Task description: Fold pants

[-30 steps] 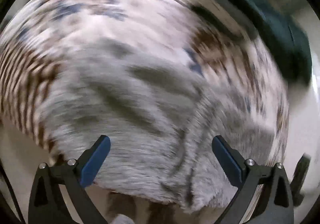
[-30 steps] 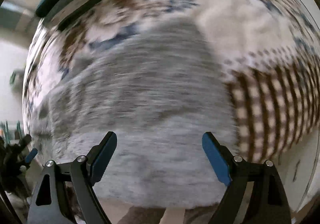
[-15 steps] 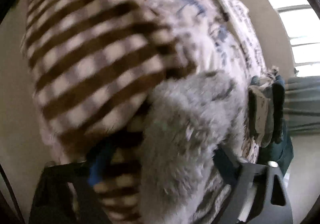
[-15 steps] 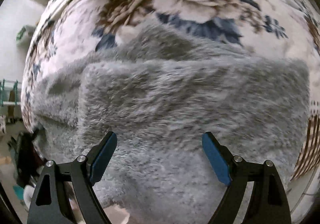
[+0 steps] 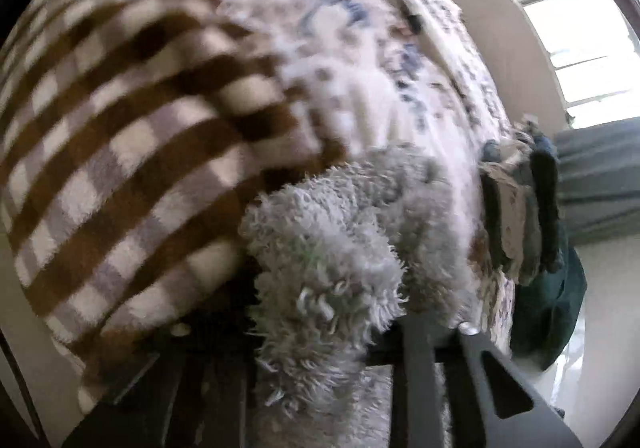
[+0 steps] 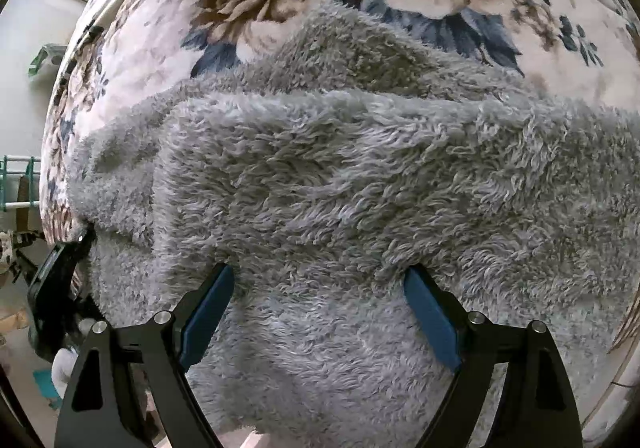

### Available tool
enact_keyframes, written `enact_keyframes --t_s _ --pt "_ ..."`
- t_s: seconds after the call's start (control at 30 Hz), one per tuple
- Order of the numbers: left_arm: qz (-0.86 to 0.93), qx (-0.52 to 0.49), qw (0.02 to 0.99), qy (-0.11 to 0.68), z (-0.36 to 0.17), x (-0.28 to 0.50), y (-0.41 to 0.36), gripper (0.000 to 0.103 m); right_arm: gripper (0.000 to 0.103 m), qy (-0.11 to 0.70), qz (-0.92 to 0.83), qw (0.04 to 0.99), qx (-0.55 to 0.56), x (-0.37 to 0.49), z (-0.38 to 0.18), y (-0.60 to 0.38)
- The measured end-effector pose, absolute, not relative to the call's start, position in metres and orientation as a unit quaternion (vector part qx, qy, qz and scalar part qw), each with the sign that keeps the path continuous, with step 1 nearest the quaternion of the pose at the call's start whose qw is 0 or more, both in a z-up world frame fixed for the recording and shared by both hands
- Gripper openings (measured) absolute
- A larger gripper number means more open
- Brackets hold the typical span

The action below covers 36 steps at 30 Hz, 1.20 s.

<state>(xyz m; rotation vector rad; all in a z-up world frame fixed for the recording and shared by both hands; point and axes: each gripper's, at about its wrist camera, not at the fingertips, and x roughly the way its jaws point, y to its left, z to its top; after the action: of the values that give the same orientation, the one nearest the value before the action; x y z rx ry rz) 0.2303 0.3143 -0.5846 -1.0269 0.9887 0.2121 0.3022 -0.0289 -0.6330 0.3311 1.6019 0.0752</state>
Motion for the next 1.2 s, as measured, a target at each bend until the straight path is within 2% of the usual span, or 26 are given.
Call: enact_keyframes --t_s 0.23,0.37,0.47,0.57,0.63,0.73,0.83,0.93,0.97,1.0,1.03,1.07,1.1,1.2 --pt "0.055 -0.384 0.833 0.395 -0.471 0.229 0.266 0.015 0.089 0.708 0.059 0.686 0.16 0.292 -0.63 -0.048" --pt "-0.024 -0.323 0.861 0.391 -0.407 0.231 0.19 0.015 0.089 0.703 0.084 0.67 0.224 0.286 -0.627 -0.076" --pt "-0.107 -0.278 0.859 0.417 -0.386 0.23 0.105 0.015 0.089 0.691 0.078 0.672 0.256 0.278 -0.616 -0.112" --pt "-0.168 -0.234 0.841 0.458 -0.397 0.227 0.027 0.015 0.089 0.683 0.053 0.681 0.258 0.264 -0.602 -0.159" --pt "-0.2 -0.197 0.824 0.493 -0.421 0.224 -0.025 0.015 0.089 0.681 0.031 0.686 0.255 0.252 -0.596 -0.192" --pt "-0.208 -0.148 0.806 0.534 -0.465 0.222 -0.075 0.015 0.089 0.686 -0.006 0.687 0.24 0.235 -0.596 -0.244" --pt "-0.181 -0.137 0.783 0.579 -0.508 0.225 -0.09 0.018 0.089 0.69 -0.03 0.68 0.246 0.222 -0.602 -0.287" --pt "-0.159 -0.135 0.76 0.615 -0.529 0.229 -0.095 0.027 0.089 0.685 -0.036 0.68 0.257 0.214 -0.6 -0.312" --pt "-0.159 -0.135 0.758 0.618 -0.528 0.228 -0.095 0.036 0.089 0.681 -0.034 0.684 0.259 0.214 -0.598 -0.314" --pt "-0.161 -0.127 0.762 0.614 -0.521 0.226 -0.097 0.056 0.089 0.675 -0.028 0.689 0.263 0.215 -0.594 -0.316" --pt "-0.166 -0.12 0.765 0.611 -0.514 0.223 -0.099 0.071 0.089 0.67 -0.021 0.693 0.268 0.214 -0.591 -0.32" --pt "-0.172 -0.116 0.768 0.606 -0.507 0.218 -0.103 0.099 0.089 0.664 -0.012 0.695 0.275 0.215 -0.587 -0.322" --pt "-0.181 -0.111 0.773 0.597 -0.498 0.207 -0.103 0.102 0.089 0.659 -0.003 0.697 0.285 0.219 -0.583 -0.319" --pt "-0.201 -0.097 0.78 0.585 -0.476 0.19 -0.102 0.103 0.089 0.646 0.041 0.693 0.317 0.231 -0.576 -0.309"
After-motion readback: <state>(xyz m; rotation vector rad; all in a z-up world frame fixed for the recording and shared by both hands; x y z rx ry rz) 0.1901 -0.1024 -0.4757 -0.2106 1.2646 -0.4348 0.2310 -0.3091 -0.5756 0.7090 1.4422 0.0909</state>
